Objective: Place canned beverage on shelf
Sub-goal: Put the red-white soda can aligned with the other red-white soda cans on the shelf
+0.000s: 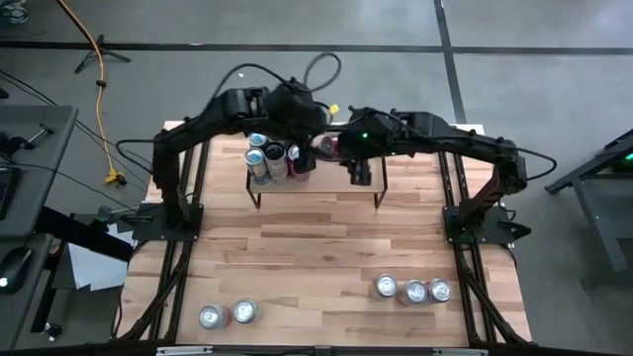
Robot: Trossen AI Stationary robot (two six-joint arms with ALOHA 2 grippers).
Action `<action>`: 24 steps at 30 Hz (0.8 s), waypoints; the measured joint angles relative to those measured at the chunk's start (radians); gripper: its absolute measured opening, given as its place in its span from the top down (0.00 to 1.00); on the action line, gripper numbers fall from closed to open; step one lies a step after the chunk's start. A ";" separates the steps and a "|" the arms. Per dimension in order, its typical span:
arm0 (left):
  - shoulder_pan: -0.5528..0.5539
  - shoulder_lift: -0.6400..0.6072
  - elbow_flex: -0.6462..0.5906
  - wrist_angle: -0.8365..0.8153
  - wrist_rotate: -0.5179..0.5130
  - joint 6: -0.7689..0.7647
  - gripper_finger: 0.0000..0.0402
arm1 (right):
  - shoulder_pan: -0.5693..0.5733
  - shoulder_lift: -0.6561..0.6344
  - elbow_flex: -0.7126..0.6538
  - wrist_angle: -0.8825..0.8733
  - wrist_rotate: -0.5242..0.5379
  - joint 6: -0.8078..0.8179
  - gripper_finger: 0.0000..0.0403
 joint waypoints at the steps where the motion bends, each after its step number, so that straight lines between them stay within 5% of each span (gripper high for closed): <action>1: 0.003 -0.012 0.002 -0.001 -0.004 0.000 0.35 | -0.011 -0.008 -0.001 -0.031 -0.002 0.000 0.30; 7: 0.011 -0.057 0.002 -0.032 -0.014 -0.047 0.34 | -0.098 -0.091 -0.037 -0.136 -0.006 0.058 0.30; 13: 0.025 -0.148 -0.050 -0.027 0.064 -0.191 0.34 | -0.143 -0.324 -0.330 -0.007 -0.041 0.201 0.30; 19: -0.015 -0.337 -0.325 0.344 0.068 -0.243 0.34 | -0.097 -0.579 -0.749 0.444 -0.069 0.470 0.30; 24: -0.041 -0.531 -0.691 0.824 0.064 -0.285 0.35 | -0.014 -0.600 -0.988 0.907 0.030 0.614 0.30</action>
